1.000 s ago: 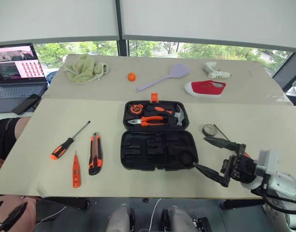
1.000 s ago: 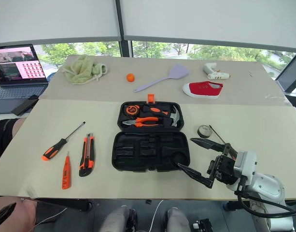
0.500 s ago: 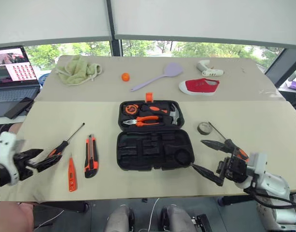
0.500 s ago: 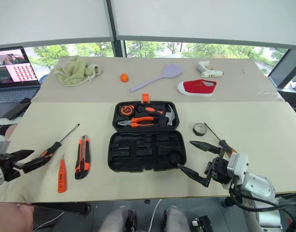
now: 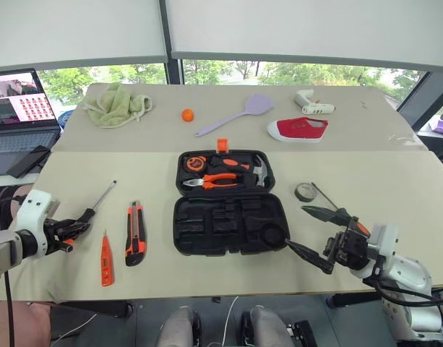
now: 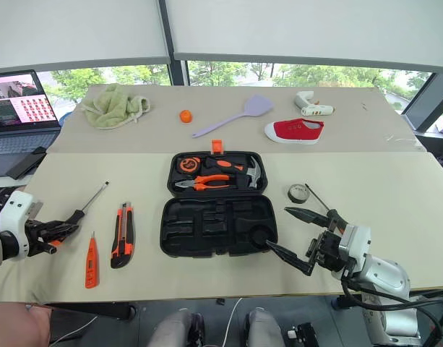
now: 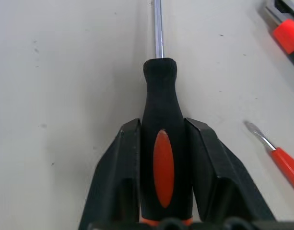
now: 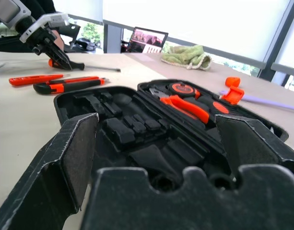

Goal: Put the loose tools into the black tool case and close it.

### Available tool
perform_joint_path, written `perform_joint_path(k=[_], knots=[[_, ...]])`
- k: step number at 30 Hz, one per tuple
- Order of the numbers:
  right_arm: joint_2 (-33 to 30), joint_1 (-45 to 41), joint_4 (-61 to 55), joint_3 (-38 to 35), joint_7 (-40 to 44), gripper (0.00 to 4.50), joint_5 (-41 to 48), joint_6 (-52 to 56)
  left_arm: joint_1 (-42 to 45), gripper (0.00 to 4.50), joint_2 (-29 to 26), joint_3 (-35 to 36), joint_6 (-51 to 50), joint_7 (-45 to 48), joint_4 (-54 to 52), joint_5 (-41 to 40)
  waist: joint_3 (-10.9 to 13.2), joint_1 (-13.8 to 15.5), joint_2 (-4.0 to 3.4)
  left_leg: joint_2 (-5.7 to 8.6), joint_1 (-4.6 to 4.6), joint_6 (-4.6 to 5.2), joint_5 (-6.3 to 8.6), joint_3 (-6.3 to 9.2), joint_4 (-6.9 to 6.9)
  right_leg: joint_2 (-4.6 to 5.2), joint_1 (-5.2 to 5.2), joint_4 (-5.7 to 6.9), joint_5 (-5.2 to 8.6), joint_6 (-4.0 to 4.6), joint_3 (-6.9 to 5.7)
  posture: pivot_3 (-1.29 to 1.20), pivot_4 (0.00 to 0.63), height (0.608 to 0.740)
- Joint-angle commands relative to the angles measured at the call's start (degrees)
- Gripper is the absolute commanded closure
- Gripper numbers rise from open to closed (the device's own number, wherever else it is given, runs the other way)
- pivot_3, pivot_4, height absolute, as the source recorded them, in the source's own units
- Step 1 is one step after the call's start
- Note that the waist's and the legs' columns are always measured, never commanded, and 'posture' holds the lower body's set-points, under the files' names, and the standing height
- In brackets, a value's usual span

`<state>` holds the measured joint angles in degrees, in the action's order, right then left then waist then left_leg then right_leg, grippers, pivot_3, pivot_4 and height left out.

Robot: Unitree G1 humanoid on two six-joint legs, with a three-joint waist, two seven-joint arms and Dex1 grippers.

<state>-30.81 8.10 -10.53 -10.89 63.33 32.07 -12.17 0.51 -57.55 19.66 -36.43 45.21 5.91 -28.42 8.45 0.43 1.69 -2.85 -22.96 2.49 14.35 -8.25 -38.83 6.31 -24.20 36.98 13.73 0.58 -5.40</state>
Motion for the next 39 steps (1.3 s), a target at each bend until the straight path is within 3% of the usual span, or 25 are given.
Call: perform_joint_path(k=[1, 5, 9, 12, 16, 29, 31, 32, 35, 39], knots=[[-2.2, 1.1, -1.5, -4.9, -0.9, 0.0, 0.5, -0.9, 5.4, 3.55, -2.4, 1.0, 7.2, 6.5, -2.2, 0.5, 0.0, 0.4, 0.02, 0.02, -0.06, -0.02, 0.02, 0.02, -0.04, 0.03, 0.0, 0.0, 0.0, 0.0, -0.07, 0.0, 0.15, 0.74], [-4.1, 2.6, 1.1, -8.2, -0.1, 0.0, 0.4, -1.4, 14.5, 3.55, -0.5, -7.6, 11.1, 13.6, -7.5, 0.9, 0.0, 1.3, 0.0, 0.09, -0.08, -0.02, 0.05, 0.02, -0.07, 0.11, 0.04, -0.02, 0.0, -0.02, -0.09, 0.0, 0.15, 0.74], [-6.2, 2.6, 3.5, -10.5, 0.2, 0.0, -0.1, -1.1, 30.4, 3.55, 7.3, -24.8, 14.0, 19.3, -10.1, 8.1, 0.0, 2.1, -0.05, 0.3, -0.15, 0.25, -0.1, 0.0, -0.21, 0.11, 0.12, 0.0, -0.06, -0.2, -0.1, 0.0, 0.15, 0.74], [-6.6, 2.1, 2.8, -10.4, -0.2, 0.0, -0.3, -0.4, 36.9, 3.55, 11.5, -35.1, 18.5, 21.2, -7.0, 17.3, 0.0, 1.3, -0.04, 0.32, -0.19, 0.65, -0.31, -0.07, -0.22, 0.01, 0.09, -0.04, -0.09, -0.24, 0.07, 0.0, 0.15, 0.74], [-6.6, 2.5, 0.2, -10.5, -2.3, 0.0, -0.5, 0.7, 41.7, 3.55, 17.4, -41.4, 20.2, 19.6, -0.8, 24.0, 0.0, 0.0, -0.04, 0.25, -0.18, 0.59, -0.35, -0.08, -0.19, -0.22, 0.03, -0.06, -0.09, -0.24, 0.16, 0.0, 0.15, 0.74], [-6.0, 8.2, -7.8, -11.3, -7.7, 0.0, -0.6, 3.5, 42.2, 3.55, 21.4, -44.4, 21.2, 20.9, 2.1, 30.8, 0.0, 0.6, -0.03, 0.19, -0.26, 0.98, -0.12, 0.01, -0.33, -0.13, 0.05, -0.04, -0.07, -0.28, 0.15, 0.0, 0.15, 0.74], [-6.1, 8.4, -8.3, -11.1, -8.0, 0.0, -0.4, 3.9, 42.1, 2.6, 22.5, -43.3, 22.4, 21.0, 1.9, 29.6, 0.0, 0.6, -0.03, 0.19, -0.26, 0.99, -0.12, 0.01, -0.33, -0.13, 0.05, -0.04, -0.07, -0.28, 0.14, 0.0, 0.15, 0.74], [-6.1, 8.5, -8.5, -11.0, -8.1, 0.0, -0.3, 4.2, 42.0, 2.44, 23.1, -42.4, 23.5, 20.7, 1.8, 28.9, 0.0, 0.7, -0.03, 0.19, -0.26, 0.99, -0.12, 0.01, -0.33, -0.13, 0.05, -0.04, -0.07, -0.28, 0.14, 0.0, 0.15, 0.74], [-6.1, 8.8, -8.9, -11.0, -8.0, 0.0, -0.1, 4.9, 41.8, 1.37, 25.7, -38.4, 24.8, 18.7, 0.9, 25.7, 0.0, 0.9, -0.02, 0.21, -0.31, 1.0, -0.12, 0.04, -0.38, -0.1, 0.04, -0.04, -0.07, -0.28, 0.13, 0.0, 0.15, 0.74], [-6.1, 9.0, -9.3, -11.1, -8.0, 0.0, 0.1, 5.7, 39.8, 1.37, 27.0, -34.5, 23.4, 17.7, -1.5, 22.1, 0.0, 0.8, -0.03, 0.2, -0.31, 1.0, -0.12, 0.06, -0.39, -0.11, 0.03, -0.03, -0.07, -0.28, 0.13, 0.0, 0.15, 0.74]])
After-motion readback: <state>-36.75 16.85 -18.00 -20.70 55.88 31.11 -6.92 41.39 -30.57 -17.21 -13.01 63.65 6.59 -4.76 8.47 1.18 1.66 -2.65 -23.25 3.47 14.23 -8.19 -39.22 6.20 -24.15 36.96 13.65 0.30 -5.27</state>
